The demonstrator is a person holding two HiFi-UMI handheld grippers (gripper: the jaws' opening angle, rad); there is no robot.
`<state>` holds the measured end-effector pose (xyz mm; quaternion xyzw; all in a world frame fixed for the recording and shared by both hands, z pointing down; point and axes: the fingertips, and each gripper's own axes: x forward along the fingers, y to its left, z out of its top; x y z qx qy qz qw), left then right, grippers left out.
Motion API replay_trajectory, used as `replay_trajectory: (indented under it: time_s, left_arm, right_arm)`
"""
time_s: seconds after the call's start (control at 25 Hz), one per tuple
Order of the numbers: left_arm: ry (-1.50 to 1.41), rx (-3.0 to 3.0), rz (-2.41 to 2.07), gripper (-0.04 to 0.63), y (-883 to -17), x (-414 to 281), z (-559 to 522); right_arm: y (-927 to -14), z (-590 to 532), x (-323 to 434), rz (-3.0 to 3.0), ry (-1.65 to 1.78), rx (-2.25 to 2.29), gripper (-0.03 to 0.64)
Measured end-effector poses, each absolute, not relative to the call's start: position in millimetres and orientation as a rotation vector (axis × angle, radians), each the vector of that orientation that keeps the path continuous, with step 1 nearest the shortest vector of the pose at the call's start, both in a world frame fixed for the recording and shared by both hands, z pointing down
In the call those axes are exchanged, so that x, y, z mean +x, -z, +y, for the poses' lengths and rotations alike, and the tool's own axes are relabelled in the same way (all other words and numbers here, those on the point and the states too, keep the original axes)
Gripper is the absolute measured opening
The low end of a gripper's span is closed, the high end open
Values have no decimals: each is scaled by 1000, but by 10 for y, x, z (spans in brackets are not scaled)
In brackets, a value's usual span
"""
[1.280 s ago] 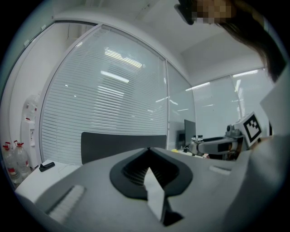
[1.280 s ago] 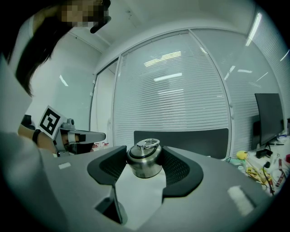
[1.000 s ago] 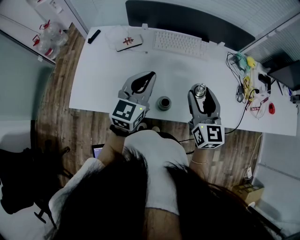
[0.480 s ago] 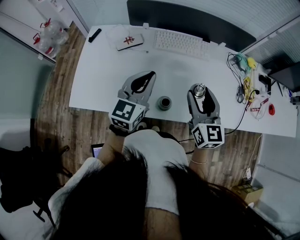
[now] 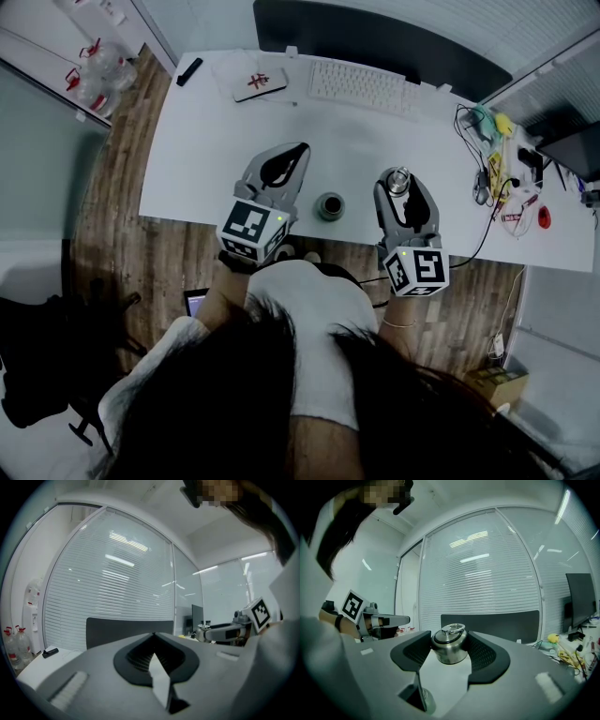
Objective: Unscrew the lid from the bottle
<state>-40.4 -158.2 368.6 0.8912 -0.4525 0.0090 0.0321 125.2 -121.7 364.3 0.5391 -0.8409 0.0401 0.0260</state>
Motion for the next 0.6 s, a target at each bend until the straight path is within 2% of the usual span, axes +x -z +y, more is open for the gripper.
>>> replay_trajectory:
  time_s: [0.6]
  left_arm:
    - [78, 2749, -1382, 58, -3467, -482, -1586]
  right_arm:
    - [-3691, -1217, 1241, -2614, -145, 1656, 245]
